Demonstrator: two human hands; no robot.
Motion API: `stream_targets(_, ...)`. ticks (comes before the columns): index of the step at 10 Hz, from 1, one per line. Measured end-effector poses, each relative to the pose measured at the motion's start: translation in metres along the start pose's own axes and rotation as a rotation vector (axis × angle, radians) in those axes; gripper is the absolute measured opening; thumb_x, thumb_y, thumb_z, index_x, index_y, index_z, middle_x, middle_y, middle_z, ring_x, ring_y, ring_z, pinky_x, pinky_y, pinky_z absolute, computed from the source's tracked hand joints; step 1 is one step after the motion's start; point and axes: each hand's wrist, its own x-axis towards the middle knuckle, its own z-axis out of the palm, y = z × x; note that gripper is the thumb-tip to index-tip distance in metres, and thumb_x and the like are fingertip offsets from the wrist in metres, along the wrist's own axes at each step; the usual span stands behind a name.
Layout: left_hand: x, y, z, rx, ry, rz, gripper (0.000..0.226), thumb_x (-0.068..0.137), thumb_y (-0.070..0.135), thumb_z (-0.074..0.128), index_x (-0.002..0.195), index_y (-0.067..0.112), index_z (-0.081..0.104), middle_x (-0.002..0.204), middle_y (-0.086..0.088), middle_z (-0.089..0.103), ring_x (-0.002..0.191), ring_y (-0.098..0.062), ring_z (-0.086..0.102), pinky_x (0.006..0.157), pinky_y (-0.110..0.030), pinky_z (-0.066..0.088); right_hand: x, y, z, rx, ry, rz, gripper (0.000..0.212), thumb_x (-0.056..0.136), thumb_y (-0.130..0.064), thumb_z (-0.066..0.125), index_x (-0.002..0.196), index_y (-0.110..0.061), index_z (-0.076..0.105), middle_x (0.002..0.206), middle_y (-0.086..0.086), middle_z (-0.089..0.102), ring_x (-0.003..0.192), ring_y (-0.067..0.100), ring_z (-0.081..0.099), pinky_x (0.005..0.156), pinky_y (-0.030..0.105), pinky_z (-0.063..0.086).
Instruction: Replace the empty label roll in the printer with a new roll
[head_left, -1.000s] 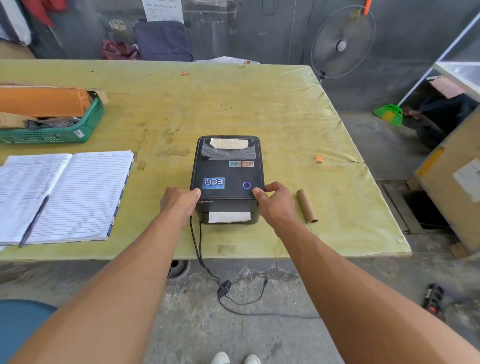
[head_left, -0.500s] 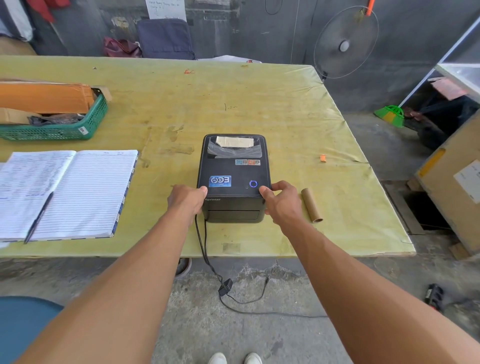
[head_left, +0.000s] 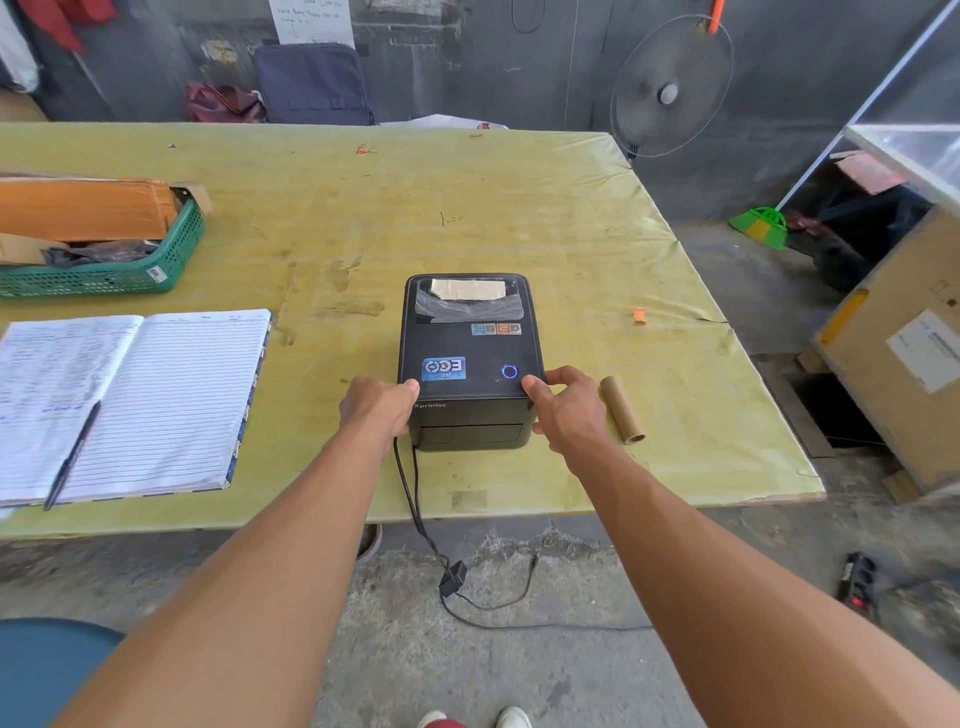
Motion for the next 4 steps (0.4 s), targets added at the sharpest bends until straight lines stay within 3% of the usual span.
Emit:
stream_targets(2, -0.006, 0.000, -0.001, 0.001, 0.017, 0.023, 0.026, 0.092, 0.029, 0.064, 0.093, 0.004, 0.059, 0.104, -0.009, 0.065, 0.080, -0.028, 0.070, 0.061, -0.031, 0.043, -0.004, 0.000, 0.002, -0.014, 0.009, 0.016, 0.037, 0.093, -0.047, 0.062, 0.119, -0.021, 0.059, 0.107, 0.011, 0.071, 0.092, 0.033, 0.070, 0.085, 0.052, 0.058)
stream_targets(3, -0.010, -0.007, -0.008, -0.041, -0.064, 0.053, 0.024, 0.094, 0.032, 0.062, 0.078, 0.017, 0.054, 0.094, -0.001, 0.063, 0.080, -0.023, 0.070, 0.057, -0.028, 0.041, -0.004, -0.005, -0.002, -0.032, -0.033, 0.026, 0.036, 0.095, -0.039, 0.063, 0.122, -0.017, 0.058, 0.106, 0.012, 0.070, 0.094, 0.031, 0.069, 0.077, 0.041, 0.056)
stream_targets(4, -0.025, -0.047, -0.029, -0.055, -0.358, -0.012, 0.026, 0.097, 0.038, 0.056, 0.107, 0.014, 0.062, 0.098, 0.009, 0.065, 0.082, -0.010, 0.071, 0.065, -0.031, 0.047, -0.013, -0.023, -0.022, 0.092, -0.062, 0.028, 0.026, 0.094, -0.023, 0.066, 0.117, -0.012, 0.063, 0.096, 0.010, 0.072, 0.084, 0.025, 0.069, 0.058, 0.028, 0.043)
